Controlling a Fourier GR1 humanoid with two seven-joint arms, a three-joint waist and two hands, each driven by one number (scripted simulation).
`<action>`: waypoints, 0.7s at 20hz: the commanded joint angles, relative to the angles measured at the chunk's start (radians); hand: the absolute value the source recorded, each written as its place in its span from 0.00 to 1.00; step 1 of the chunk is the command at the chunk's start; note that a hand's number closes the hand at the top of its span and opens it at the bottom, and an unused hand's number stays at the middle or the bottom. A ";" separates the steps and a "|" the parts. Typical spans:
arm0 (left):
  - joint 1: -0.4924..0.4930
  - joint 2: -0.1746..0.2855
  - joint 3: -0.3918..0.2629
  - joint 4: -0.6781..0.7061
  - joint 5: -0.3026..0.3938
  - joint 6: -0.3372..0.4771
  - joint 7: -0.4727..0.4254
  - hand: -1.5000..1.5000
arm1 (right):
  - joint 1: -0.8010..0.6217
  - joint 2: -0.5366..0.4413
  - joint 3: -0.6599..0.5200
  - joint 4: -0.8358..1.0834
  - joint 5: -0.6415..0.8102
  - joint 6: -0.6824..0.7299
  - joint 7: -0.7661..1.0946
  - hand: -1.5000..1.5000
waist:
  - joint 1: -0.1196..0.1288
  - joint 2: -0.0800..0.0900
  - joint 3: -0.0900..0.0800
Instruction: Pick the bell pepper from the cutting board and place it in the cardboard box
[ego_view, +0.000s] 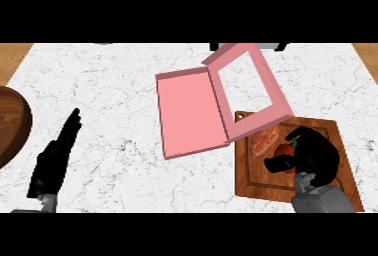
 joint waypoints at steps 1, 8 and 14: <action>-0.004 -0.020 0.030 0.071 -0.015 0.013 -0.054 0.50 | 0.122 -0.049 0.102 -0.170 0.051 0.080 -0.018 1.00 | -0.011 0.001 0.000; 0.004 -0.028 0.028 0.016 -0.024 -0.022 -0.011 0.50 | 0.281 -0.083 0.262 -0.434 0.222 0.145 0.015 1.00 | -0.006 0.001 0.001; -0.034 -0.056 0.026 0.014 -0.059 0.005 0.018 0.50 | 0.255 0.004 0.370 -0.659 0.307 0.200 0.038 1.00 | -0.006 0.001 0.000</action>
